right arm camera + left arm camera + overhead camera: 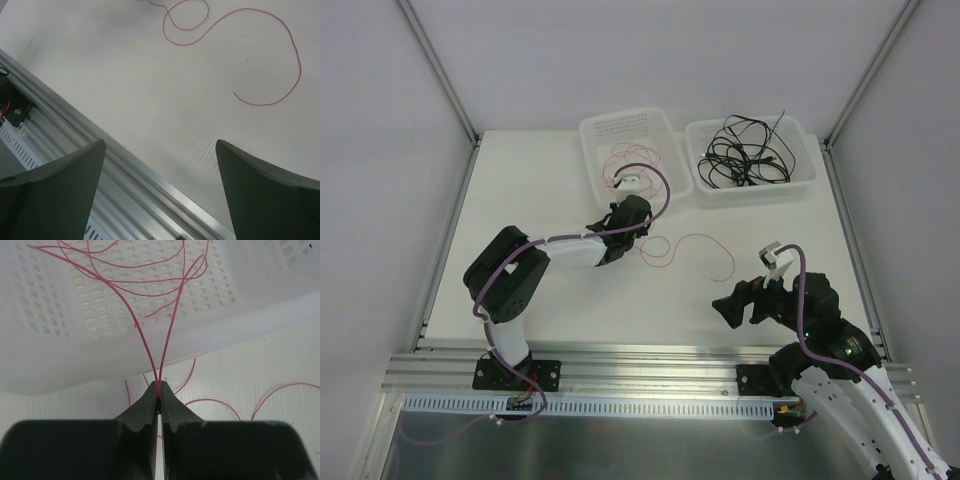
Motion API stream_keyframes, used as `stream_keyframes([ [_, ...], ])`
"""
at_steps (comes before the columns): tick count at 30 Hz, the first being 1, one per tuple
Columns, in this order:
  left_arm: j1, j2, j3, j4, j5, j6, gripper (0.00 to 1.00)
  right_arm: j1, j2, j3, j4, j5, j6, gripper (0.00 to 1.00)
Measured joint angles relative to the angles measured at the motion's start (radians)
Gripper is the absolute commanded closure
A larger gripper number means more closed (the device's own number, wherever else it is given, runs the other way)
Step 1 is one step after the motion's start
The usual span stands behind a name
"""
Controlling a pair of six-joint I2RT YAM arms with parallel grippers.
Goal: Untangle the cables
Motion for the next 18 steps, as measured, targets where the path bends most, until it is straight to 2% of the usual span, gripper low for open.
stream_keyframes([
  [4,0.000,-0.030,0.000,-0.040,0.077,0.040,1.00,0.000,-0.009,0.000,-0.005,0.001,0.000,0.03],
  [8,0.000,-0.105,0.048,-0.181,0.176,0.090,1.00,0.000,-0.012,0.000,-0.006,0.002,0.000,0.03],
  [13,0.005,-0.171,0.256,-0.373,0.265,0.159,1.00,0.000,-0.012,0.000,-0.006,0.003,0.000,0.03],
  [18,0.052,-0.198,0.471,-0.455,0.332,0.227,1.00,0.000,-0.012,0.000,-0.006,0.004,0.000,0.03],
])
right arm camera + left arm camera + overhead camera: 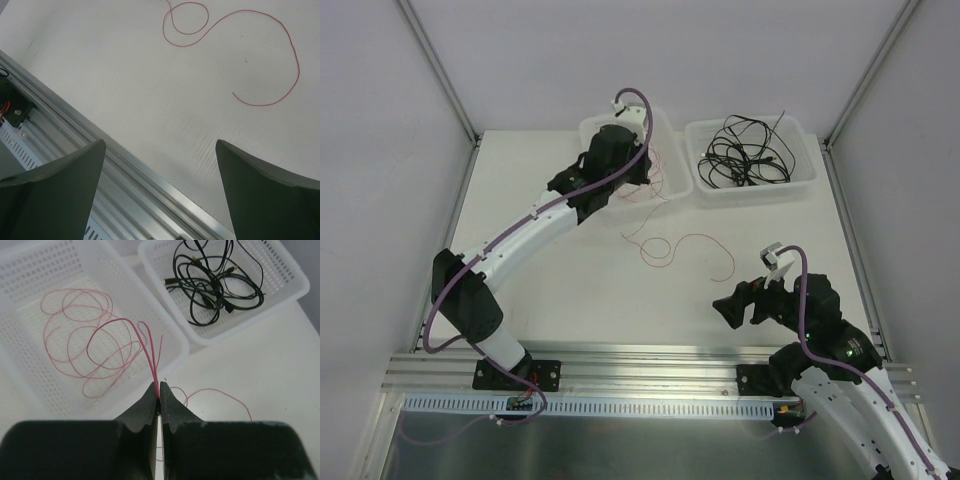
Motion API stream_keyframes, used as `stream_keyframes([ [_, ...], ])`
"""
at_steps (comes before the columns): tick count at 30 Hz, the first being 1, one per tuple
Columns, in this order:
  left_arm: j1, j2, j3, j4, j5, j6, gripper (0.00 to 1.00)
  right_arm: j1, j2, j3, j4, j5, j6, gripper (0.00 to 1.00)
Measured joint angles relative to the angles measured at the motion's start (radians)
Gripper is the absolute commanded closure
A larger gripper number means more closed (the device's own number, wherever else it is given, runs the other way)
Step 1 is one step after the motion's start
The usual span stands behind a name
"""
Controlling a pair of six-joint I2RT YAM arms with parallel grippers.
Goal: Untangle the cables
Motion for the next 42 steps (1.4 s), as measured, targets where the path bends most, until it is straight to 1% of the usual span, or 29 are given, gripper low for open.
stream_keyframes([
  [4,0.074,0.016,0.164,-0.033,0.050,0.030,1.00,0.000,0.000,0.000,-0.002,0.003,0.000,0.03],
  [9,0.149,0.083,0.366,-0.048,0.102,0.048,1.00,0.000,0.003,0.000,-0.010,0.008,0.000,0.03],
  [16,0.190,0.180,0.567,-0.073,0.183,0.049,0.99,0.000,0.021,0.000,-0.014,0.018,0.000,0.03],
  [20,0.194,0.218,0.627,-0.070,0.184,0.066,1.00,0.000,0.034,0.000,-0.013,0.019,0.000,0.03],
  [25,0.215,0.297,0.637,-0.061,0.175,0.087,0.99,0.000,0.042,0.000,-0.013,0.019,0.000,0.03],
  [26,0.222,0.320,0.630,-0.058,0.173,0.090,0.96,0.000,0.042,0.000,-0.013,0.018,0.000,0.03],
  [28,0.237,0.363,0.596,-0.055,0.167,0.096,0.86,0.000,0.042,0.000,-0.014,0.019,0.000,0.03],
  [29,0.242,0.384,0.572,-0.056,0.167,0.098,0.69,0.000,0.042,0.000,-0.014,0.019,0.000,0.03],
  [31,0.251,0.416,0.508,-0.063,0.161,0.096,0.52,0.000,0.042,0.000,-0.014,0.019,0.000,0.03],
  [32,0.253,0.421,0.478,-0.071,0.161,0.092,0.37,0.000,0.043,0.001,-0.014,0.019,0.000,0.03],
  [35,0.258,0.415,0.352,-0.085,0.161,0.062,0.22,0.000,0.044,0.002,-0.014,0.019,0.000,0.03],
  [36,0.255,0.399,0.303,-0.085,0.159,0.054,0.14,0.000,0.044,0.003,-0.014,0.019,0.000,0.03],
  [39,0.233,0.314,0.162,-0.103,0.148,0.046,0.04,0.000,0.047,0.004,-0.014,0.019,0.001,0.03],
  [42,0.177,0.171,0.021,-0.106,0.135,0.047,0.02,0.000,0.049,0.008,-0.013,0.019,0.004,0.03],
])
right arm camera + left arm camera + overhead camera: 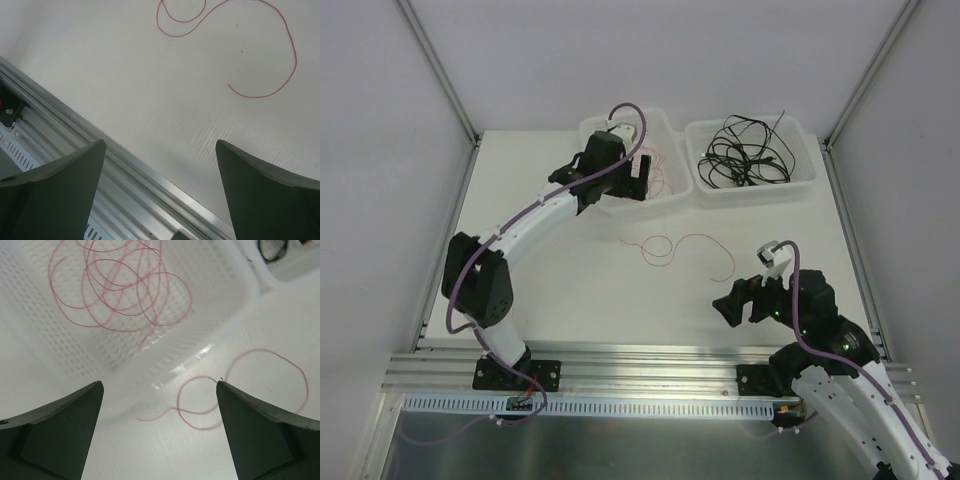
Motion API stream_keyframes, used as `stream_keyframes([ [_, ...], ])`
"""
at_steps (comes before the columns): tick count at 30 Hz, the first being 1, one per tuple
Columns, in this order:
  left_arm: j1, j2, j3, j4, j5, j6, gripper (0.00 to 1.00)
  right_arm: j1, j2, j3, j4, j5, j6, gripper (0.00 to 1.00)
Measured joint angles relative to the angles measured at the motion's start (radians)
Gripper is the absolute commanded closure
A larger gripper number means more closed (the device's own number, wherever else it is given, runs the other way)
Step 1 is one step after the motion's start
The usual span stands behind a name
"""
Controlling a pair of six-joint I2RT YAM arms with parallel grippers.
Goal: Untangle the cables
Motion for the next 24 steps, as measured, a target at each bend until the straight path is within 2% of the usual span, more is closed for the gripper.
stream_keyframes([
  [5,-0.128,-0.212,-0.145,0.006,0.000,0.008,0.02,0.000,0.014,0.007,-0.007,0.004,0.003,0.03],
  [10,-0.247,-0.266,-0.229,0.006,0.023,0.016,0.04,0.000,0.014,0.010,-0.016,0.009,0.016,0.03],
  [18,-0.354,-0.123,-0.252,-0.061,0.038,0.029,0.08,0.000,-0.003,0.024,-0.045,0.038,0.037,0.03],
  [24,-0.369,0.055,-0.156,-0.118,0.040,0.029,0.12,0.000,-0.037,0.033,-0.074,0.060,0.042,0.03],
])
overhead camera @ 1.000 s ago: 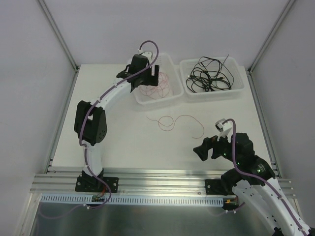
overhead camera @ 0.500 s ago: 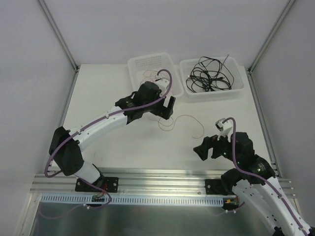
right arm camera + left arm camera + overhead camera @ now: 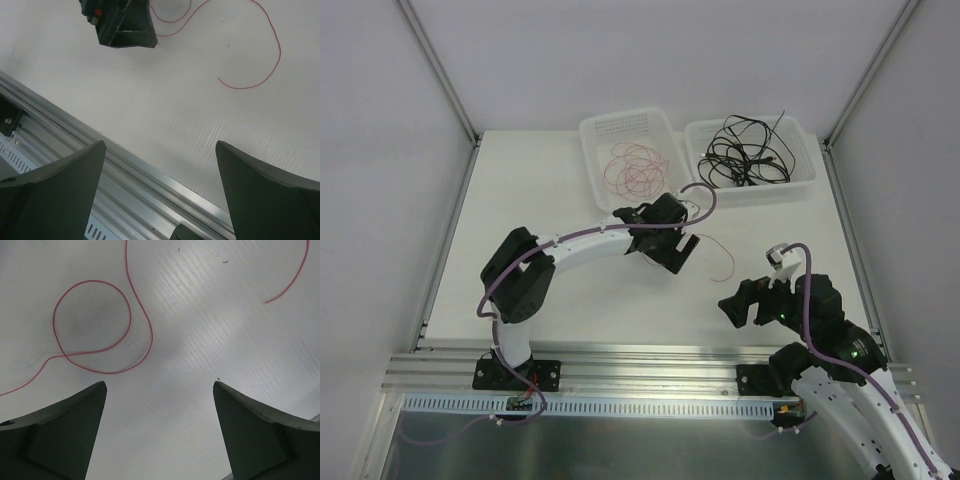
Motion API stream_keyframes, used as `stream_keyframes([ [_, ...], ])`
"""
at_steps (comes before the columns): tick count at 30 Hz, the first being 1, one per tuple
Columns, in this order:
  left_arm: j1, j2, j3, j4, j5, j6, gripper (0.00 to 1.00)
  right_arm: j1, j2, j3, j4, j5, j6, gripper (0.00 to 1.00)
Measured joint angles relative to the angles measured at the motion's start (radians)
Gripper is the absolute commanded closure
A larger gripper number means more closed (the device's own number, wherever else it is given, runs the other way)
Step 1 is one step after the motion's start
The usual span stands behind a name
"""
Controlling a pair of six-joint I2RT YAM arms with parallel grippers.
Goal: Untangle the cables
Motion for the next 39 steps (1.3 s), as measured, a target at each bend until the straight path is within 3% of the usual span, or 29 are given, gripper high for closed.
stream_keyframes([
  [12,0.005,0.222,0.190,-0.052,-0.017,0.002,0.22,0.000,-0.022,0.001,-0.032,0.018,0.014,0.03],
  [21,0.018,0.280,0.225,-0.080,-0.011,0.009,0.27,0.000,-0.022,0.001,-0.033,0.022,0.015,0.03],
  [24,0.020,0.299,0.229,-0.082,-0.012,0.016,0.33,0.000,-0.022,0.001,-0.033,0.022,0.015,0.03],
  [29,0.025,0.303,0.235,-0.087,-0.003,0.023,0.50,0.000,-0.022,0.001,-0.033,0.022,0.015,0.03],
  [31,0.027,0.303,0.233,-0.090,-0.003,0.019,0.51,0.000,-0.022,0.001,-0.033,0.022,0.015,0.03],
  [35,0.016,0.297,0.215,-0.089,-0.024,0.009,0.67,0.000,-0.022,0.001,-0.033,0.022,0.016,0.03],
  [38,-0.004,0.285,0.191,-0.090,-0.053,-0.006,0.85,0.000,-0.022,0.001,-0.032,0.022,0.018,0.03],
  [39,-0.011,0.277,0.179,-0.087,-0.057,-0.013,0.95,0.000,-0.022,0.001,-0.032,0.021,0.018,0.03],
])
